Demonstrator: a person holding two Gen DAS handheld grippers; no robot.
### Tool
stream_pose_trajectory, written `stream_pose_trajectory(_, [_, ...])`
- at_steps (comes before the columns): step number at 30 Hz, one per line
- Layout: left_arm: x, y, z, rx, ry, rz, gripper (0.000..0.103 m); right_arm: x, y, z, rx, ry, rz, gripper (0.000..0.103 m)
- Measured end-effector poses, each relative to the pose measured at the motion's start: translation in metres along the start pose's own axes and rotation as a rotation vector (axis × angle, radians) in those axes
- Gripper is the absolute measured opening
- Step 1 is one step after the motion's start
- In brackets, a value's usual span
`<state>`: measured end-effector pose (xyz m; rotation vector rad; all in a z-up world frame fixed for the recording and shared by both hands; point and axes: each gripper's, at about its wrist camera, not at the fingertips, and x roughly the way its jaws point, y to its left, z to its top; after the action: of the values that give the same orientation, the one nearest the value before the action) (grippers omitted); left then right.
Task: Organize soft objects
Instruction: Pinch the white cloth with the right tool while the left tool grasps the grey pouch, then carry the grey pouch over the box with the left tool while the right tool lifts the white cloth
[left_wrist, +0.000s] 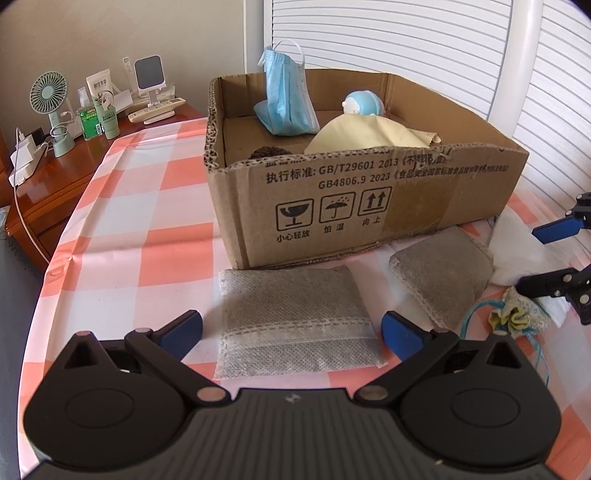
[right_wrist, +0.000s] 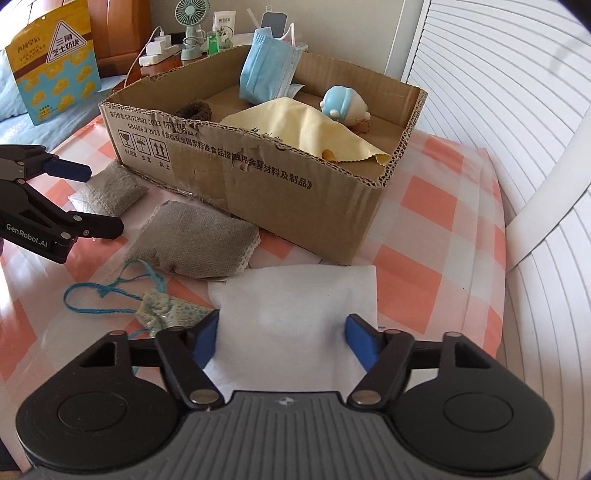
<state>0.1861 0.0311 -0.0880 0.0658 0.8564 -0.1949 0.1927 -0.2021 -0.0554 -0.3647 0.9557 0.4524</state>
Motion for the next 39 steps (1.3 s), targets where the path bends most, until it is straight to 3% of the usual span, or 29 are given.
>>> stream_pose_trajectory(4, [0.0,0.0,0.0,0.002,0.0,-0.001,0.102,-0.003,-0.005,0.0,0.03,-0.006,0.009,0.049])
stream_pose_trajectory(9, [0.0,0.0,0.001,0.002,0.0,-0.002,0.102,-0.008,-0.014,0.002,0.081,-0.02,0.009,0.029])
stream_pose_trajectory(12, [0.001,0.001,0.002,-0.004,0.003,0.004,0.102,-0.011,-0.019,0.001,0.112,-0.034,0.007,0.024])
stream_pose_trajectory(16, [0.0,0.002,0.003,-0.012,-0.003,0.002,0.093,-0.014,-0.017,-0.001,0.106,-0.044,-0.015,0.018])
stream_pose_trajectory(18, [-0.003,0.001,0.004,-0.001,-0.014,-0.002,0.08,-0.018,-0.015,-0.002,0.101,-0.053,-0.022,0.015])
stream_pose_trajectory(26, [-0.011,0.002,0.008,0.026,-0.021,-0.02,0.056,-0.038,-0.013,0.001,0.094,-0.088,-0.049,0.014])
stream_pose_trajectory(32, [-0.025,0.006,0.005,0.065,-0.018,-0.034,0.046,-0.052,-0.005,-0.002,0.075,-0.105,-0.066,0.014])
stream_pose_trajectory(39, [-0.045,0.011,-0.001,0.097,-0.01,-0.053,0.042,-0.069,0.003,-0.003,0.059,-0.13,-0.07,0.014])
